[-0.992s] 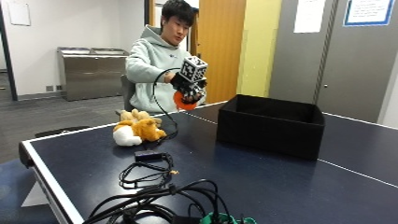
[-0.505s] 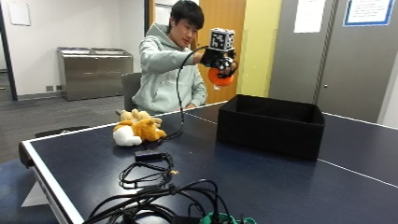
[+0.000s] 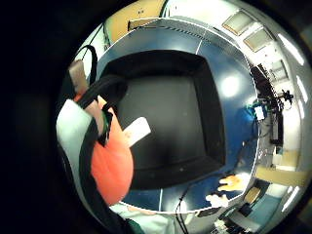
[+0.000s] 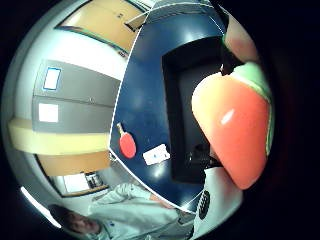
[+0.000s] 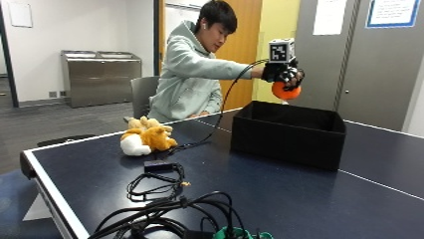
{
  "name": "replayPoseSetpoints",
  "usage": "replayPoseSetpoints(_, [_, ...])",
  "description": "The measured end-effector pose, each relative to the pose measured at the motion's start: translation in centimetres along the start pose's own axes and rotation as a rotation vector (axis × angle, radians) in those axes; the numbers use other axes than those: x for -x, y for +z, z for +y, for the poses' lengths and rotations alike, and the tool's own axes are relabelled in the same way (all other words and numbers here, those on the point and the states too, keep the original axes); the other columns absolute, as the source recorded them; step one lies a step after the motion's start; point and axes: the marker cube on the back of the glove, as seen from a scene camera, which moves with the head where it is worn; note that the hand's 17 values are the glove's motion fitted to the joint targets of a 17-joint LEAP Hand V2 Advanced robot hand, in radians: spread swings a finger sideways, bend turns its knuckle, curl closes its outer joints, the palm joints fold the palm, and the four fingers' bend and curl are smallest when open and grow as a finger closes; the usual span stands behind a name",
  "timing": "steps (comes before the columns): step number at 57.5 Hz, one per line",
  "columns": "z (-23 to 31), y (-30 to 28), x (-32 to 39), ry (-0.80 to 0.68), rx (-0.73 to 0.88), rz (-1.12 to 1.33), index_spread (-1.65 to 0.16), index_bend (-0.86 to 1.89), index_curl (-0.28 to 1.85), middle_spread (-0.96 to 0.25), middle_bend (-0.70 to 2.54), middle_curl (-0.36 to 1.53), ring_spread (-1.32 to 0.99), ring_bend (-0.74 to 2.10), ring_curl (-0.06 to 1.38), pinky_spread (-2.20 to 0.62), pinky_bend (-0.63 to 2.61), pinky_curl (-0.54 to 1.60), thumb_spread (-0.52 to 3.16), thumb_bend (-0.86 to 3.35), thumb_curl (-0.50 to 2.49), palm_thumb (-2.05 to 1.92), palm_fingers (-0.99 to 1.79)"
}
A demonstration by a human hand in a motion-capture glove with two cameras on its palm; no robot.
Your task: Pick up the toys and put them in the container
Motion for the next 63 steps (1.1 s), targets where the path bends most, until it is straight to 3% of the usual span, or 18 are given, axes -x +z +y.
replayPoseSetpoints(3, [-1.1,1.0,2.4,0.129,0.001,-0.091,-0.48,0.17,0.84,-0.41,0.48,0.85,-0.45,1.09,0.64,-0.38,1.17,0.48,0.26,0.01,1.07,0.87,0.67])
replayPoseSetpoints(14, [-3.7,3.6,2.3,0.192,0.017,-0.093,-0.46,0.13,0.87,-0.42,0.41,0.88,-0.42,1.10,0.65,-0.37,1.22,0.48,0.32,-0.01,1.08,0.85,0.58])
replayPoseSetpoints(16, [-3.9,3.7,1.5,0.206,0.038,-0.120,-0.44,0.08,0.84,-0.39,0.34,0.85,-0.39,1.08,0.64,-0.33,1.21,0.47,0.51,-0.02,1.06,0.78,0.40])
replayPoseSetpoints(19, [-3.5,4.3,2.2,0.189,0.044,-0.136,-0.39,0.06,0.80,-0.27,0.15,0.79,-0.25,0.85,0.63,-0.21,1.31,0.54,0.70,-0.16,0.93,0.47,-0.31])
replayPoseSetpoints(22, [-3.0,4.3,1.4,0.141,0.014,-0.080,-0.37,0.06,0.70,-0.18,0.08,0.71,-0.16,0.61,0.55,-0.13,1.32,0.50,0.81,-0.14,0.84,0.30,-0.45])
replayPoseSetpoints(31, [0.4,2.3,3.9,0.165,-0.074,-0.059,-0.32,0.11,0.55,-0.05,0.08,0.55,-0.02,0.36,0.41,0.00,1.21,0.43,1.03,-0.04,0.67,0.14,-0.35])
replayPoseSetpoints(42, [6.3,-4.5,-5.8,0.152,-0.173,0.111,-0.29,0.12,0.45,-0.01,0.09,0.42,0.04,0.27,0.37,0.06,1.07,0.37,1.15,-0.01,0.55,0.14,-0.26])
replayPoseSetpoints(52, [19.4,-9.7,-4.9,0.208,-0.228,0.060,-0.28,0.12,0.39,0.01,0.11,0.34,0.06,0.22,0.36,0.07,1.01,0.34,1.21,-0.01,0.49,0.16,-0.21])
replayPoseSetpoints(58, [23.3,-12.3,-11.4,0.309,-0.259,0.024,-0.27,0.12,0.36,0.01,0.12,0.31,0.07,0.21,0.36,0.08,0.99,0.34,1.24,-0.01,0.46,0.17,-0.19])
replayPoseSetpoints(63, [31.5,-12.8,-10.2,0.375,-0.246,0.020,-0.27,0.13,0.34,0.01,0.12,0.29,0.07,0.19,0.36,0.08,0.97,0.33,1.25,-0.01,0.43,0.17,-0.18])
